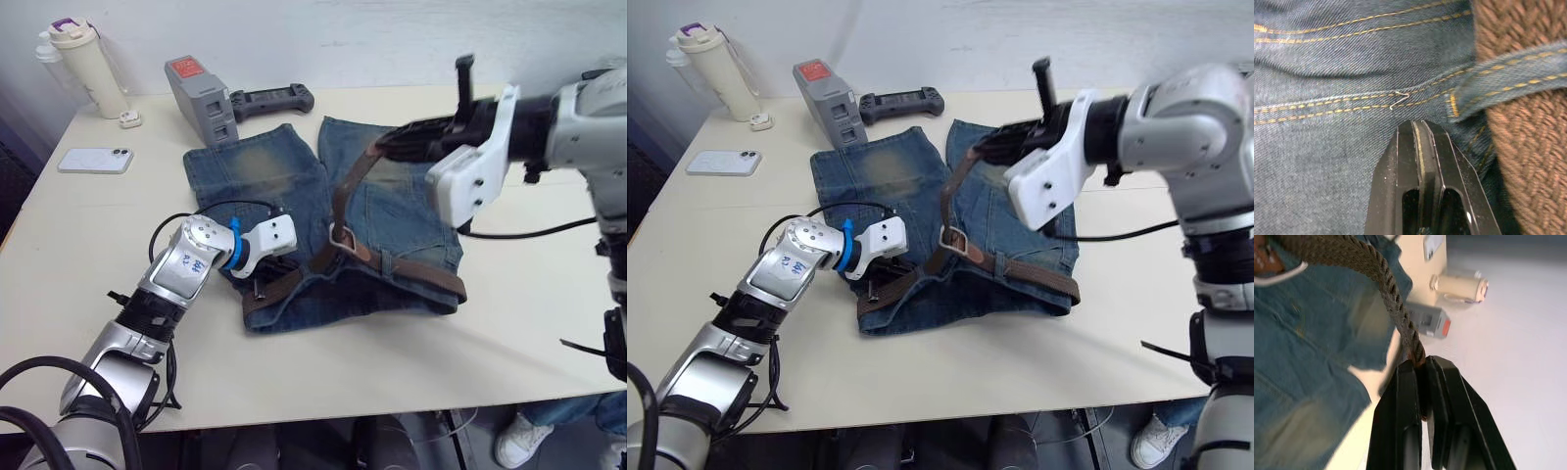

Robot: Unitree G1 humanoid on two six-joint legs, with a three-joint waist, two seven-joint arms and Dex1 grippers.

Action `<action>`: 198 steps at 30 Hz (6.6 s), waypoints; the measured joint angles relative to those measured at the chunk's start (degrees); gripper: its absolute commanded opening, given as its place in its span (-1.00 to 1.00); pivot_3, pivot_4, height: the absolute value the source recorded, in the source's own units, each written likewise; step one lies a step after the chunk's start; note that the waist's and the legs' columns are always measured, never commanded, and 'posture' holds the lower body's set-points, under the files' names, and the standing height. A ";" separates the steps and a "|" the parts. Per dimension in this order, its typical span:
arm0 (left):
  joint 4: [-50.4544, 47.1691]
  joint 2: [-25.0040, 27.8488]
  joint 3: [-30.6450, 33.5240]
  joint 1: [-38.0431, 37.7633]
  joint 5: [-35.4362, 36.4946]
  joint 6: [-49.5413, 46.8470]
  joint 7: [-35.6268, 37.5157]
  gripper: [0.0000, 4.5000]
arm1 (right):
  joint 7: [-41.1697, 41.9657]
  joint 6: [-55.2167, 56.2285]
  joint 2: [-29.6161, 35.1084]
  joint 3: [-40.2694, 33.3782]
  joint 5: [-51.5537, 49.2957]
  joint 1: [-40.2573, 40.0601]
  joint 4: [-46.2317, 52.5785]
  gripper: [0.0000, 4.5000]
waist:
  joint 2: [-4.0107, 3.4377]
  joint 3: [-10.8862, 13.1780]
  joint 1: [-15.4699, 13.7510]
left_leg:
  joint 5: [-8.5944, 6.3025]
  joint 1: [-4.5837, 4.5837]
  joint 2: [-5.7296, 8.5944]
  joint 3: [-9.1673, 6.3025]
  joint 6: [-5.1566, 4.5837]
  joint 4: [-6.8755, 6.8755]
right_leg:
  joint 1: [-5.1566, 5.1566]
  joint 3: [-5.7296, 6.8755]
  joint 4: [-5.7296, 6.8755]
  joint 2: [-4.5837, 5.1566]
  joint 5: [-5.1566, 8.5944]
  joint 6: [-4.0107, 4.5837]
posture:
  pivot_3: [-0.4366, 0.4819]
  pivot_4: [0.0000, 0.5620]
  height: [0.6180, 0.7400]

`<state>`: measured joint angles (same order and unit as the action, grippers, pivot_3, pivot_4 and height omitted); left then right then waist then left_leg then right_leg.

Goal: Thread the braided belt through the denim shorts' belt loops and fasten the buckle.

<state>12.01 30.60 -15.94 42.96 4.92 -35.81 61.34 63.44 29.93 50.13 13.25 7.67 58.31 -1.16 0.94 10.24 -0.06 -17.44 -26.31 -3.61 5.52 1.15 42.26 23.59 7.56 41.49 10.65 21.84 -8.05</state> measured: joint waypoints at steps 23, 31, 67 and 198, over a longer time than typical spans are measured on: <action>-19.89 -2.59 18.23 3.12 28.44 -28.91 -10.46 0.98 | -1.80 -17.84 -5.33 1.56 4.65 -7.25 2.20 -1.00 | 0.07 0.05 0.30 | 0.01 -0.08 -0.01 -0.07 0.01 -0.13 | 0.03 0.03 -0.14 -0.03 0.00 0.00 | -0.05 -0.47 -0.25; -17.32 -10.33 15.64 3.20 22.93 -22.29 -22.86 0.98 | -1.77 -22.22 -6.05 1.57 4.63 -7.53 5.31 -1.00 | 0.08 0.06 0.09 | 0.00 -0.12 0.01 -0.08 0.01 -0.09 | 0.04 0.04 -0.14 -0.02 0.00 0.00 | -0.05 -0.47 -0.25; -13.53 -15.14 19.89 1.32 24.81 -23.21 -30.86 -1.00 | -0.08 -45.29 -4.20 -9.70 -11.98 -14.25 16.71 0.98 | 0.11 0.08 -0.31 | 0.00 -0.10 0.01 -0.14 0.00 -0.11 | -0.04 0.10 -0.21 -0.02 -0.01 0.00 | -0.05 -0.47 -0.25; -15.92 -7.23 36.84 -29.83 92.55 -14.73 -65.48 -1.00 | -1.75 -63.31 -21.63 -2.28 -29.78 -21.26 5.10 -0.97 | 0.26 0.06 0.19 | -0.05 0.03 0.00 -0.14 0.09 -0.41 | -0.11 0.08 -0.69 -0.08 -0.03 0.00 | -0.05 -0.47 -0.25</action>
<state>-3.91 23.37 20.90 13.13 97.47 -50.54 -4.13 61.69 -33.38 28.50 10.97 -22.11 37.05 3.94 1.19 10.30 0.13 -17.49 -26.28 -3.62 5.38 1.24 41.84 23.48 7.64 40.80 10.57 21.81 -8.05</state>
